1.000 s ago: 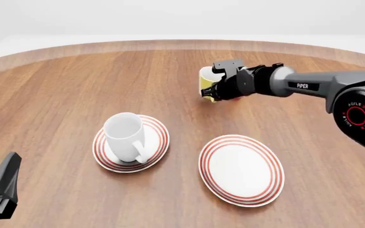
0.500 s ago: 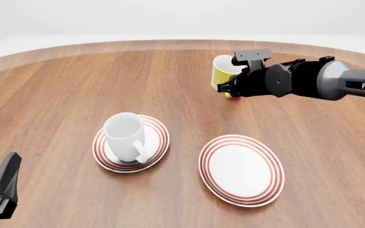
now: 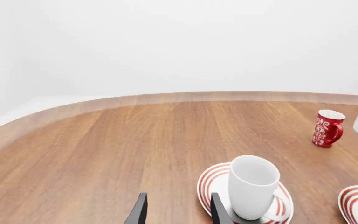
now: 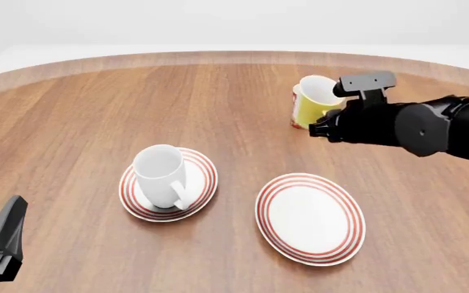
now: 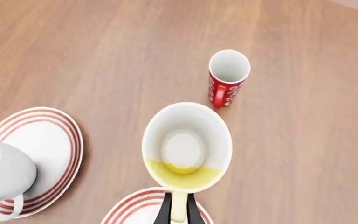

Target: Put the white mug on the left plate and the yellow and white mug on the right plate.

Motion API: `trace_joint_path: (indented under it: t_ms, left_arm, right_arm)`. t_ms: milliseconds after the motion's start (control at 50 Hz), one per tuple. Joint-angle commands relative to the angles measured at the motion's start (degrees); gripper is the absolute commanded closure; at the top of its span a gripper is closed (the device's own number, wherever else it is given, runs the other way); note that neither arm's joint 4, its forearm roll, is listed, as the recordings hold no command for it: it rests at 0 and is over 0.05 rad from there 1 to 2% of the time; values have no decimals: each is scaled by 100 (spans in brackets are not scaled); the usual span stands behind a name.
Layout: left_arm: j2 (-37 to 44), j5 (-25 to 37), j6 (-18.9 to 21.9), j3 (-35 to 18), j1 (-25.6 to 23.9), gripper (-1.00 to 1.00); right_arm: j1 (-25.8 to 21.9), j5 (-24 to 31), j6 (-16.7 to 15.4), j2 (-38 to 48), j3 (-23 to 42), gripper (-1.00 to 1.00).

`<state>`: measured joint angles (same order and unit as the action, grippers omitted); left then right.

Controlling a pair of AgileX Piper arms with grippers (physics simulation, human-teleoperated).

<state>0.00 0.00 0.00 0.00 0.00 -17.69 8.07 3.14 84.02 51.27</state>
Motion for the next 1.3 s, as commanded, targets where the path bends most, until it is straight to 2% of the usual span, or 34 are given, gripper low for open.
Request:
trace_joint_path:
  t_ms: [20, 180, 380, 620, 1100, 1300]
  left_arm:
    - [0, 0, 0, 0, 0, -100]
    - [0, 0, 0, 0, 0, -100]
    - [0, 0, 0, 0, 0, -100]
    - [0, 0, 0, 0, 0, -100]
    - [0, 0, 0, 0, 0, -100]
    - [0, 0, 0, 0, 0, -100]
  right_arm:
    - [103, 85, -39, -834, -687, 100]
    - [136, 284, -117, -1528, -1220, 100]
    - [97, 541, -151, -2126, -1572, 100]
    - [35, 378, -169, -2179, -1991, 100]
    - [-54, 209, -218, -2209, -2429, 100]
    - [-161, 372, -202, -2397, -2482, 100]
